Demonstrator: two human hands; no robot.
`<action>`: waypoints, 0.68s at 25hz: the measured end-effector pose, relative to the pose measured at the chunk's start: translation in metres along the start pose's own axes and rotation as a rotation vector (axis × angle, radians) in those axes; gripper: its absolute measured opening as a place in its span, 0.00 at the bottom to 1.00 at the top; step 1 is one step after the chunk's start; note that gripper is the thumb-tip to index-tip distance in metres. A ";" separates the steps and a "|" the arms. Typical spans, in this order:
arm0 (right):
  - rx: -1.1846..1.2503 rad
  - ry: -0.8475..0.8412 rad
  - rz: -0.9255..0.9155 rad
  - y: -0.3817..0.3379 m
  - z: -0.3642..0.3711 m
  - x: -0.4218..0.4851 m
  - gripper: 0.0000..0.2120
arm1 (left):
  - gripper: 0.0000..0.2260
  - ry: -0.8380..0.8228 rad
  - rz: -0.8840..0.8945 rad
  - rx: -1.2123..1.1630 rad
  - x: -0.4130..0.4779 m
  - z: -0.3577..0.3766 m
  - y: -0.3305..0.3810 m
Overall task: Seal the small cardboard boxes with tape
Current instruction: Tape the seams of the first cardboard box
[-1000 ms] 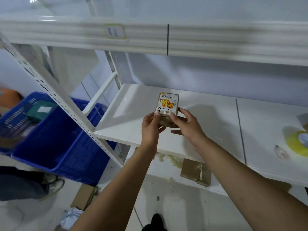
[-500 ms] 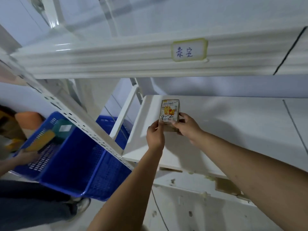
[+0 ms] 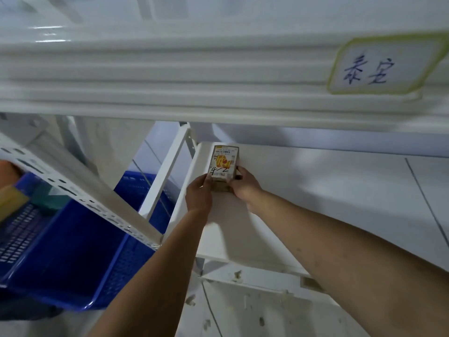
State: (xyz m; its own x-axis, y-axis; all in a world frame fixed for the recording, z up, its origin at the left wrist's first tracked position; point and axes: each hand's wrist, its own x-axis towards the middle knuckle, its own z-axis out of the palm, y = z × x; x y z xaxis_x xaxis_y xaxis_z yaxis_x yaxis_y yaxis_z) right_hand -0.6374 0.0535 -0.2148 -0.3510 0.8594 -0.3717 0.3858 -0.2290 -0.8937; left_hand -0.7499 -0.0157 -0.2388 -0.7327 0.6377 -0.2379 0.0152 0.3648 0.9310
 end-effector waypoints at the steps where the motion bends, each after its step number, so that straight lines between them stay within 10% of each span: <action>1: -0.019 0.003 -0.004 -0.001 0.001 0.002 0.19 | 0.13 -0.009 0.011 0.006 0.002 0.000 0.000; 6: 0.005 -0.013 0.006 0.003 -0.002 0.006 0.22 | 0.13 -0.064 0.014 0.001 0.006 0.004 -0.008; 11: -0.061 -0.017 0.035 0.012 -0.014 -0.005 0.44 | 0.18 0.073 -0.116 -0.075 -0.022 0.011 0.012; 17: 0.190 0.101 -0.178 0.041 -0.119 -0.096 0.22 | 0.10 -0.288 0.264 -0.257 -0.158 0.071 0.045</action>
State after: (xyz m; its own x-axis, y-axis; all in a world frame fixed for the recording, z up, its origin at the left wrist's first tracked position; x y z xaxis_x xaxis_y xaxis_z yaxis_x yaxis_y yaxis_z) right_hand -0.4862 0.0162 -0.1855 -0.3080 0.9330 -0.1864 0.1551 -0.1440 -0.9773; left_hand -0.5857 -0.0518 -0.1788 -0.5071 0.8617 -0.0167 -0.0194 0.0079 0.9998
